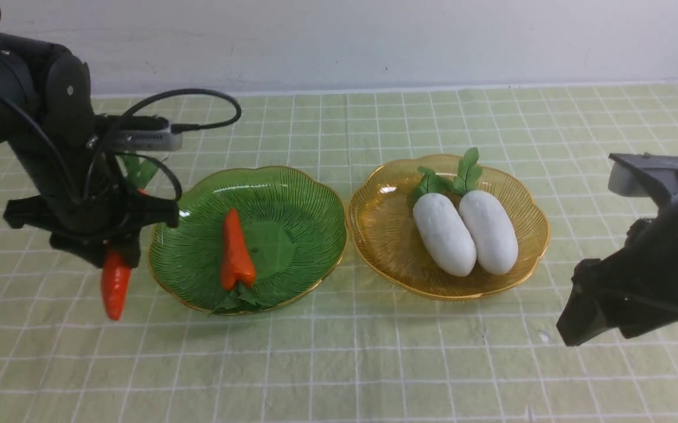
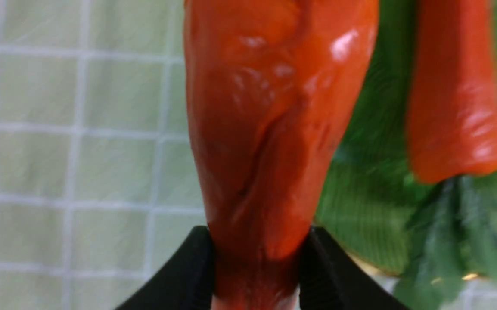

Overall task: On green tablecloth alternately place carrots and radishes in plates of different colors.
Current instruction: 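Pick up the carrot and put it on the nearest plate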

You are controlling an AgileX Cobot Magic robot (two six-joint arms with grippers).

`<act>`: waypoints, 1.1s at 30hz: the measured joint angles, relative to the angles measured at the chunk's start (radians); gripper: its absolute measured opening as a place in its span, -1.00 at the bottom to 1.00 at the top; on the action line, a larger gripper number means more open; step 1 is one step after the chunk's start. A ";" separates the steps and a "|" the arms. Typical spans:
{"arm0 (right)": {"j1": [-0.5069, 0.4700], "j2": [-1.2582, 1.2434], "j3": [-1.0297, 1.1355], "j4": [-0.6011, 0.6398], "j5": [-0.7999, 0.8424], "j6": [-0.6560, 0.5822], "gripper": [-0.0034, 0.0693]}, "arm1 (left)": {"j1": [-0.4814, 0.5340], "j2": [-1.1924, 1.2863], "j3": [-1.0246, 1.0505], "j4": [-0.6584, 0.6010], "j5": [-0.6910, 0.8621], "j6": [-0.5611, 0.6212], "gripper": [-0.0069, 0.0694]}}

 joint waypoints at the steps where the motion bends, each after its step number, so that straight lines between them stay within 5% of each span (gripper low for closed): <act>1: 0.000 0.000 0.000 0.000 0.000 -0.002 0.51 | -0.001 0.000 -0.001 -0.006 -0.007 0.000 -0.21; 9: 0.000 0.000 0.004 -0.049 -0.025 -0.027 0.46 | -0.006 0.090 -0.023 -0.095 -0.111 0.003 -0.18; 19: 0.000 -0.090 0.011 -0.096 -0.004 -0.029 -0.37 | -0.011 0.106 -0.025 -0.129 -0.146 0.003 0.55; 26: 0.000 -0.371 0.011 -0.097 0.010 -0.028 -0.85 | -0.011 0.106 -0.025 -0.129 -0.132 0.006 0.60; 33: 0.000 -0.747 0.063 -0.097 -0.105 -0.036 -0.92 | -0.011 0.106 -0.025 -0.129 -0.064 0.006 0.60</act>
